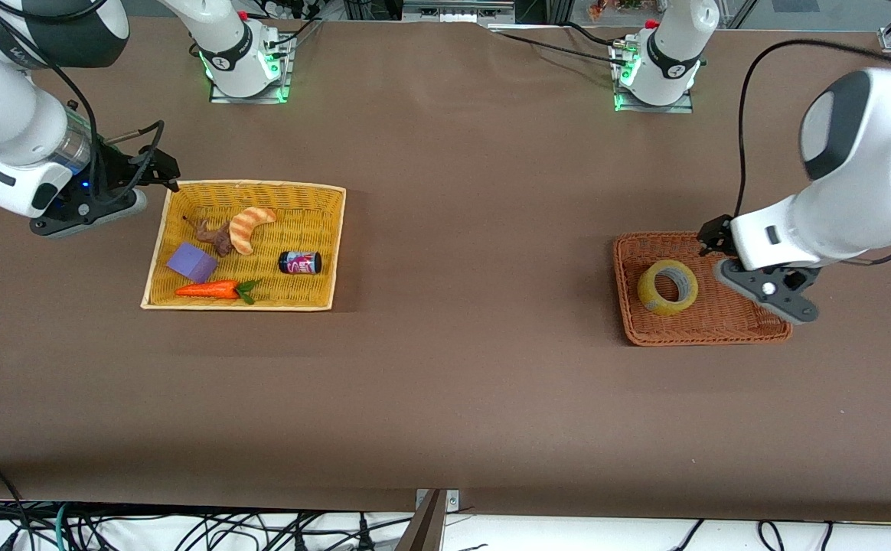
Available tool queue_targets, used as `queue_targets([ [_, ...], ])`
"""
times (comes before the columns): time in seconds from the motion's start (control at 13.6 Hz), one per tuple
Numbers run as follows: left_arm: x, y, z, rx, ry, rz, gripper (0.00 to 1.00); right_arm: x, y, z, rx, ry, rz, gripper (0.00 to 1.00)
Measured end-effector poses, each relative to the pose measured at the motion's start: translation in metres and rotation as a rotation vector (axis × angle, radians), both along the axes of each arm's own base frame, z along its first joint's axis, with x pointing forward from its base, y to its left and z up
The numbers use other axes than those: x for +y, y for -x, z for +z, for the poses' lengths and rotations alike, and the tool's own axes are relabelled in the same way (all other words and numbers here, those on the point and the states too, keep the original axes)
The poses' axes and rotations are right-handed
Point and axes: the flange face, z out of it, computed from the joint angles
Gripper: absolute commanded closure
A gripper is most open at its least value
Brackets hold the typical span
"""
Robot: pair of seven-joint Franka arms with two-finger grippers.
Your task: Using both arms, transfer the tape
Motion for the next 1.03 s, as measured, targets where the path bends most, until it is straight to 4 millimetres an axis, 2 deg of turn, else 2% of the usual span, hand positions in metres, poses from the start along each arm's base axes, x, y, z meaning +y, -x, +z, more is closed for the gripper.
queue_targets([
  [0.15, 0.009, 0.008, 0.034, -0.045, 0.015, 0.154, 0.00, 0.000, 0.000, 0.001, -0.002, 0.000, 0.000, 0.00],
  [0.29, 0.020, 0.029, 0.064, -0.072, 0.014, 0.337, 0.00, 0.000, 0.001, 0.002, -0.003, 0.000, 0.000, 0.00],
  [0.37, 0.021, 0.043, 0.071, -0.071, 0.009, 0.387, 0.00, 0.000, 0.001, 0.002, -0.003, 0.000, 0.000, 0.00],
  [0.51, 0.022, 0.064, 0.068, -0.053, 0.007, 0.440, 0.00, 0.000, 0.001, 0.002, -0.004, -0.001, 0.000, 0.00],
  [0.59, 0.025, 0.068, 0.062, -0.047, 0.020, 0.457, 0.00, 0.000, 0.001, 0.003, -0.005, -0.001, 0.000, 0.00],
  [0.81, 0.041, 0.069, 0.053, -0.033, 0.024, 0.491, 0.00, 0.000, 0.001, 0.003, -0.005, -0.001, 0.000, 0.00],
  [1.03, 0.044, 0.069, 0.053, -0.033, 0.024, 0.496, 0.00, 0.000, 0.001, 0.003, -0.005, -0.001, 0.000, 0.00],
])
